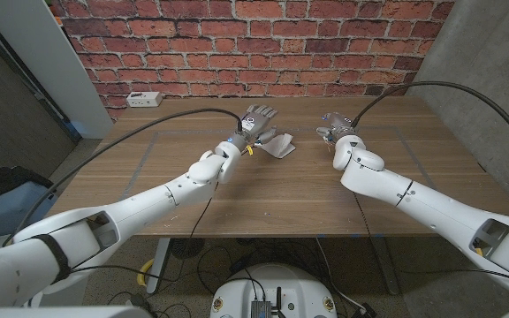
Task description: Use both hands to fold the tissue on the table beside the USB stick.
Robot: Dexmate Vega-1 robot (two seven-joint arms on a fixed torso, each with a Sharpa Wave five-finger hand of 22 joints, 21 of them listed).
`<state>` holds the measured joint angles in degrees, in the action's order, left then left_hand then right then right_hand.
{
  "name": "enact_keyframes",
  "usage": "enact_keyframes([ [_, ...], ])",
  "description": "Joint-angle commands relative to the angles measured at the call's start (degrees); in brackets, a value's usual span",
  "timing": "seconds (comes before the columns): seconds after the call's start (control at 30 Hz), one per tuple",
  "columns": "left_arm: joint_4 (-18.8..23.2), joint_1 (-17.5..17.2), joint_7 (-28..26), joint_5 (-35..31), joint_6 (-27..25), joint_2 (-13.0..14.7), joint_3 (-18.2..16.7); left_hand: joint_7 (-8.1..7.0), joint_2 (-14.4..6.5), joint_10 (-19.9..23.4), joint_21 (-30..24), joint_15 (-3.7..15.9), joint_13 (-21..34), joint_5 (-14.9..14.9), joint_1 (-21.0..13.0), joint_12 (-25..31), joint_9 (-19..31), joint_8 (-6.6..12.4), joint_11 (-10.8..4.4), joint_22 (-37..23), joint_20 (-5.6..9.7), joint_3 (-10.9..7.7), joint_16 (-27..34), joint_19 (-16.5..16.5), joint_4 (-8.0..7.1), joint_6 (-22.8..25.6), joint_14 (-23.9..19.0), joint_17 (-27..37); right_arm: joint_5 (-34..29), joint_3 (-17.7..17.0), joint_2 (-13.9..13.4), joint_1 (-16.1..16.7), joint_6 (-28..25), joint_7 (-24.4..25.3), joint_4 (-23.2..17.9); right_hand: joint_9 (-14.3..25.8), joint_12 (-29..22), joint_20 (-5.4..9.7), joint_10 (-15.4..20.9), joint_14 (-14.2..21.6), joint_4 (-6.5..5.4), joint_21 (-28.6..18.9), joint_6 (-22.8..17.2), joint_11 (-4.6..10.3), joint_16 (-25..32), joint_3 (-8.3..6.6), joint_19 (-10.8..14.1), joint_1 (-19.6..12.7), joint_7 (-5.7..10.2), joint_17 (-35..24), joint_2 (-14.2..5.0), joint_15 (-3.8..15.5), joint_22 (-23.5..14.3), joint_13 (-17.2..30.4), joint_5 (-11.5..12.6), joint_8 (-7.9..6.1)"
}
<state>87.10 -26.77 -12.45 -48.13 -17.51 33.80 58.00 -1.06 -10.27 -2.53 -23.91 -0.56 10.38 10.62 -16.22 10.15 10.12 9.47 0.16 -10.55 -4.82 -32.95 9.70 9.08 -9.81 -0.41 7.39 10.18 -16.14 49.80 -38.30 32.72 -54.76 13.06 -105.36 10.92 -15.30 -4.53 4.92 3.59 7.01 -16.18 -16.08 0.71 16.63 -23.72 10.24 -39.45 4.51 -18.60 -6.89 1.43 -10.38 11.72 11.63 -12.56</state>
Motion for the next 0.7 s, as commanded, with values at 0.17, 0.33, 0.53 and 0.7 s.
enact_keyframes([
  [0.17,1.63,1.67,16.97,3.71,10.97,3.1,-1.95,0.18,0.33,-18.6,6.63,-0.96,0.03,2.04,16.54,-0.18,0.15,0.08,0.02,-0.72,2.13,4.44,0.06,14.45,-1.78,-17.12,18.17,0.55,0.86,-1.15,0.16,1.25,1.05,0.89,-0.55,-0.02,-0.13,-0.33,0.65,-0.11,-0.23,0.39,-0.16,-0.07,0.13,0.03,-0.55,0.58,0.38,-0.11,-0.26,0.16,-0.07,0.02,-0.2,0.04],
  [0.33,0.04,3.21,20.79,3.95,15.41,3.12,-1.49,0.57,1.37,-25.79,9.02,-1.36,0.11,2.83,17.78,-0.21,0.21,-0.07,-0.3,-1.12,2.85,8.67,0.1,20.26,-2.06,-25.51,25.07,0.73,0.89,-1.12,0.09,1.34,0.91,0.87,-0.77,-0.02,-0.03,-0.49,0.68,-0.2,-0.41,0.59,-0.08,0.08,0.12,0.18,-0.88,0.89,0.41,-0.14,-0.39,0.16,-0.08,0.01,-0.28,0.17],
  [0.53,-1.91,5.4,25.58,2.54,19.93,2.66,-0.09,1.31,1.57,-31.41,10.68,-1.14,0.18,3.74,17.98,-0.26,0.27,0.2,0.17,-1.37,3.72,12.43,0.25,24.8,-2.18,-29.88,29.65,0.82,0.95,-1.33,0.06,1.61,0.71,1.17,-1.09,-0.02,0.1,-0.52,0.68,-0.44,-0.61,0.84,0.04,0.11,0.06,0.39,-1.3,1.26,0.43,-0.18,-0.5,0.14,-0.08,0.01,-0.39,0.32],
  [0.7,-3.28,6.24,29.13,2.4,21.39,1.82,0.34,1.48,1.44,-32.98,11.0,-1.18,0.19,4.07,18.01,-0.23,0.28,0.18,0.05,-1.42,4.06,13.51,0.23,25.81,-2.22,-31.34,30.86,0.84,1.32,-1.64,-0.08,1.91,0.73,1.22,-1.34,-0.02,0.21,-0.56,0.73,-0.56,-0.76,1.03,0.05,0.13,0.04,0.58,-1.55,1.58,0.44,-0.2,-0.59,0.16,-0.09,0.01,-0.49,0.41],
])
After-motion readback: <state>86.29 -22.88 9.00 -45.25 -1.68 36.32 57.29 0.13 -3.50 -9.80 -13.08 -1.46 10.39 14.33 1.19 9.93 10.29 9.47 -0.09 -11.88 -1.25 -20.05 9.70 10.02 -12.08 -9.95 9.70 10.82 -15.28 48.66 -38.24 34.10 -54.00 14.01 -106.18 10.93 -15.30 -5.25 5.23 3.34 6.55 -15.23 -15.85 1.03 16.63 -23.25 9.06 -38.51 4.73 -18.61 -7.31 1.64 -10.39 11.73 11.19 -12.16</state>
